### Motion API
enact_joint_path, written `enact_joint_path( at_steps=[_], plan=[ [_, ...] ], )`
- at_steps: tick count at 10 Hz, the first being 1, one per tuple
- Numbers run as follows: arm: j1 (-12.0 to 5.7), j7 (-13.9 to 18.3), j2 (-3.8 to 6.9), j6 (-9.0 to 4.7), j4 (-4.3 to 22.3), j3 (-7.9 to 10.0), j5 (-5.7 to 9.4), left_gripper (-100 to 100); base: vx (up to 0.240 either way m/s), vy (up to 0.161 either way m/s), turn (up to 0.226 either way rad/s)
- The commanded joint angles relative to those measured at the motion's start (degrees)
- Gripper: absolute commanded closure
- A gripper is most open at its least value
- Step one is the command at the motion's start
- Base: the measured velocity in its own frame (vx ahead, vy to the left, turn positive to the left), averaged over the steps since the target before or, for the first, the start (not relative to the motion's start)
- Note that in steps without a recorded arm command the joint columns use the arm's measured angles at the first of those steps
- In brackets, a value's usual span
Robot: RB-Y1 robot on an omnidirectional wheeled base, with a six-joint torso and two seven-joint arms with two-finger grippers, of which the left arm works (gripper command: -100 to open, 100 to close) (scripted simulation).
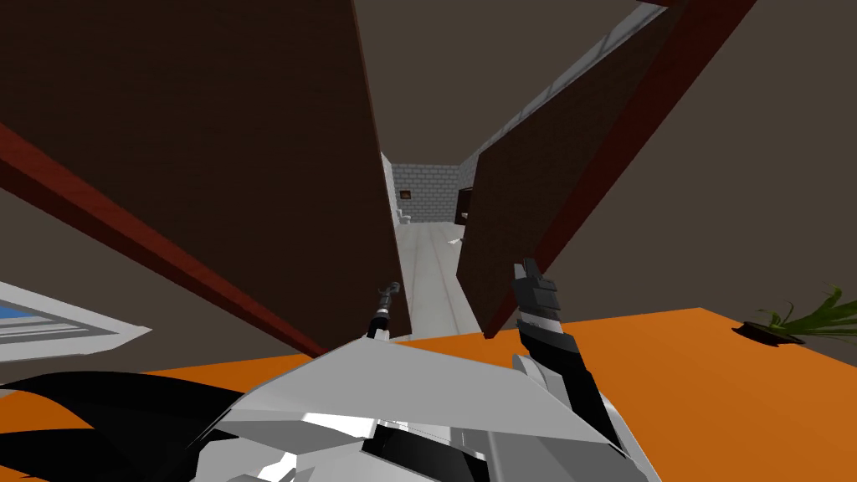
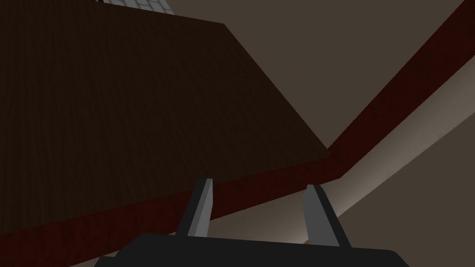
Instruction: Push the door open
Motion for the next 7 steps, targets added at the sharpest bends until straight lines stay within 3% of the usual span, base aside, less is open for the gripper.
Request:
enact_joint_path(
  at_steps=[1, 7],
  plan=[
    [-0.99, -0.3, 1.44, -1.18, 1.2, 1.63, 0.84, 100, 0.212, -0.024, 0.036],
    [-0.87, -1.2, 2.57, -1.03, 1.5, 5.00, 2.81, 100, 0.199, -0.024, 0.053]
  ],
)
